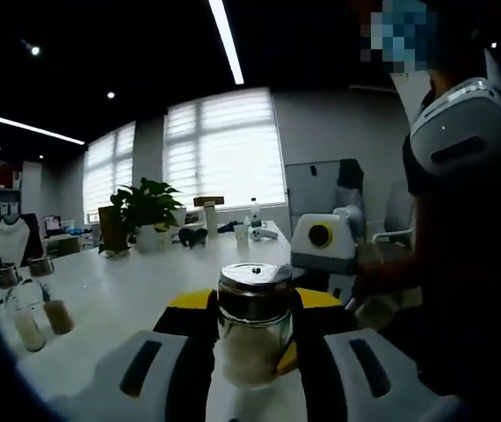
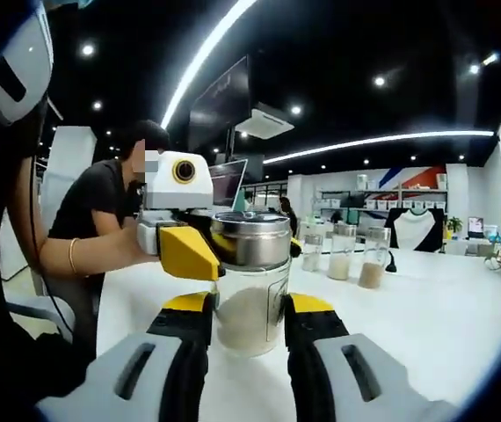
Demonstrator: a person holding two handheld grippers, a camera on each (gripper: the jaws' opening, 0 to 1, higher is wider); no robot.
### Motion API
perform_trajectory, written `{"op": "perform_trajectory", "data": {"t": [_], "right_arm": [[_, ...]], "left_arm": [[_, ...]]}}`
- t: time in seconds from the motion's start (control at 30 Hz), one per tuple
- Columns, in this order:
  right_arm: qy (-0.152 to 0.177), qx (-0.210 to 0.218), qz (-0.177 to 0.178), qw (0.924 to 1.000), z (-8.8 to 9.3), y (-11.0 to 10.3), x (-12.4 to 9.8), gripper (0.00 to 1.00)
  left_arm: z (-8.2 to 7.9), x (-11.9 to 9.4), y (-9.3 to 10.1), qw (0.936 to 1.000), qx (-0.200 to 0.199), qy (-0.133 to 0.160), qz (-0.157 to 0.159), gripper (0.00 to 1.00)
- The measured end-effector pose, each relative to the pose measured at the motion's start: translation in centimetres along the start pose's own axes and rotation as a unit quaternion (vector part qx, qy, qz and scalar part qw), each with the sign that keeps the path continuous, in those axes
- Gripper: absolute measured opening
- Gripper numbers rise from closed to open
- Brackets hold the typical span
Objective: Rotate the seasoning bottle until the label or dispensing opening points toward the visible target arrow and the bottle remains upright within the marked orientation range
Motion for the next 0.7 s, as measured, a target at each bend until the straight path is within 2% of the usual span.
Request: {"op": "perform_trajectory", "data": {"t": [0.07,0.23,0.37,0.43,0.5,0.6,0.7], "right_arm": [[-0.003,-0.002,0.007,1.0000,0.1,0.0,0.2,0.30],[-0.003,0.023,0.027,0.9994,0.1,0.1,0.5,0.30],[-0.005,0.015,0.051,0.9986,0.0,0.4,0.7,0.30],[-0.016,0.020,0.080,0.9965,0.3,0.8,0.8,0.30],[-0.016,0.023,0.093,0.9953,0.5,1.2,1.0,0.30],[-0.015,0.042,0.112,0.9927,0.8,1.4,1.1,0.30],[-0.034,0.038,0.136,0.9895,1.0,1.6,1.3,0.30]], "left_arm": [[0.1,0.0,-0.1,0.9999,-0.002,-0.005,-0.010,0.35],[0.0,0.2,-0.3,0.9994,-0.019,-0.002,-0.030,0.35],[-0.1,0.1,-0.7,0.9978,-0.029,0.000,-0.059,0.35],[0.1,0.1,-1.2,0.9940,-0.060,-0.006,-0.091,0.35],[0.3,0.4,-1.3,0.9925,-0.053,-0.007,-0.109,0.35],[0.5,0.5,-1.4,0.9883,-0.064,-0.007,-0.138,0.35],[0.6,0.4,-1.4,0.9819,-0.079,-0.014,-0.172,0.35]]}}
Point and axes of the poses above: the point that each gripper's makers call its tool centre point, and the gripper's own axes: x roughly forward along the fingers, y roughly to its right, z roughly out of its underside, the point moved 6 cm from there along -x, roughly backward along the fingers, and after that the axes turned 4 degrees about z, right-handed, at the moved point
